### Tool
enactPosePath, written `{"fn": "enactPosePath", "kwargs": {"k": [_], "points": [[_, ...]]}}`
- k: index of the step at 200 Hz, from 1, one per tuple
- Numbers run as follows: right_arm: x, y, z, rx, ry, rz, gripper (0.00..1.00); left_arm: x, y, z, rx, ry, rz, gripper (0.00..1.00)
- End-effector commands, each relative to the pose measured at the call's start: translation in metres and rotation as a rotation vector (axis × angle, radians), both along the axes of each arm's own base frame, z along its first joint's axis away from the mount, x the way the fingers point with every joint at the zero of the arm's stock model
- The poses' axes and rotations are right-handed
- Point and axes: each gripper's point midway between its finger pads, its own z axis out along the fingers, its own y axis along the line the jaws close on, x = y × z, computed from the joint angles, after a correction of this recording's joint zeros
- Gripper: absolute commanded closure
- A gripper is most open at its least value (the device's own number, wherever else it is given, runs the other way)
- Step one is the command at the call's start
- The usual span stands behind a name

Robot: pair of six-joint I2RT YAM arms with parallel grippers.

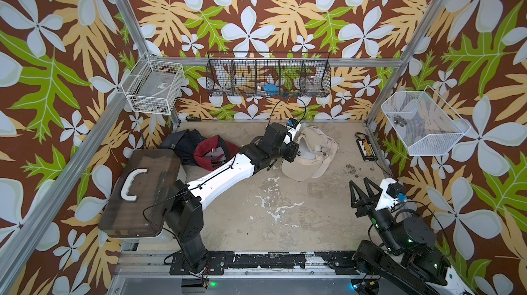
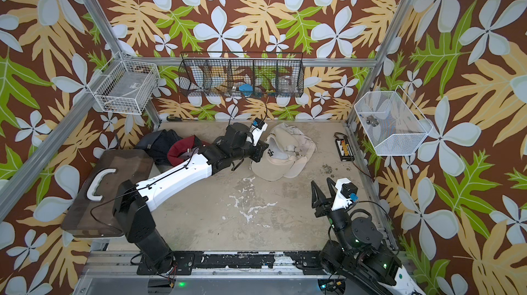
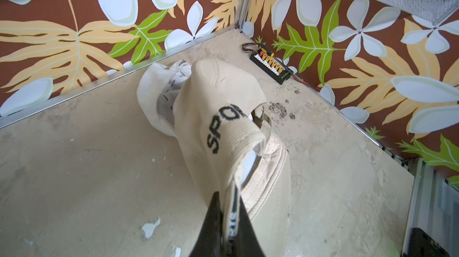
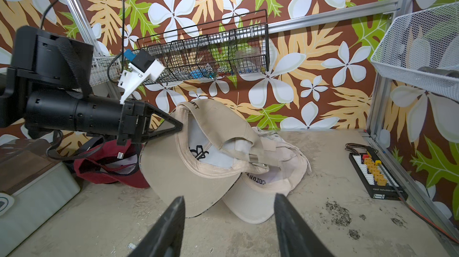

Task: Open the adjustable buckle of the baseball cap
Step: Pick up the baseball cap.

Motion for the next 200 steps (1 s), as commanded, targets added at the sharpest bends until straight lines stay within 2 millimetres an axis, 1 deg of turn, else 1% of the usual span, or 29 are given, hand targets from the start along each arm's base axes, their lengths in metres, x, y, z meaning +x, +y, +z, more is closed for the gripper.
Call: {"fn": "enactPosePath", "kwargs": {"k": [1,54,94,115,123,140,172,200], "points": [[0.002,-0.001,-0.004,-0.011,0.010,-0.016,0.40,-0.008,0.012,0.016,-0.006,-0.054,0.009,1.00],[0.007,0.004,-0.008,-0.028,0.032,-0.022,0.36,-0.040,0.050,0.039,-0.021,-0.099,0.031,1.00],[0.011,0.008,-0.011,-0.031,0.063,-0.026,0.34,-0.062,0.078,0.047,-0.030,-0.132,0.057,1.00],[0.014,0.013,-0.013,-0.030,0.093,-0.013,0.34,-0.072,0.089,0.051,-0.040,-0.143,0.063,1.00],[0.015,0.018,-0.011,-0.017,0.102,0.003,0.34,-0.076,0.092,0.052,-0.044,-0.144,0.063,1.00],[0.016,0.036,-0.010,0.000,0.135,0.070,0.34,-0.082,0.100,0.054,-0.054,-0.155,0.069,1.00],[0.029,0.063,-0.011,-0.007,0.208,0.121,0.34,-0.094,0.112,0.060,-0.078,-0.161,0.079,1.00],[0.050,0.072,-0.013,-0.013,0.277,0.125,0.33,-0.102,0.121,0.062,-0.094,-0.165,0.087,1.00]]}}
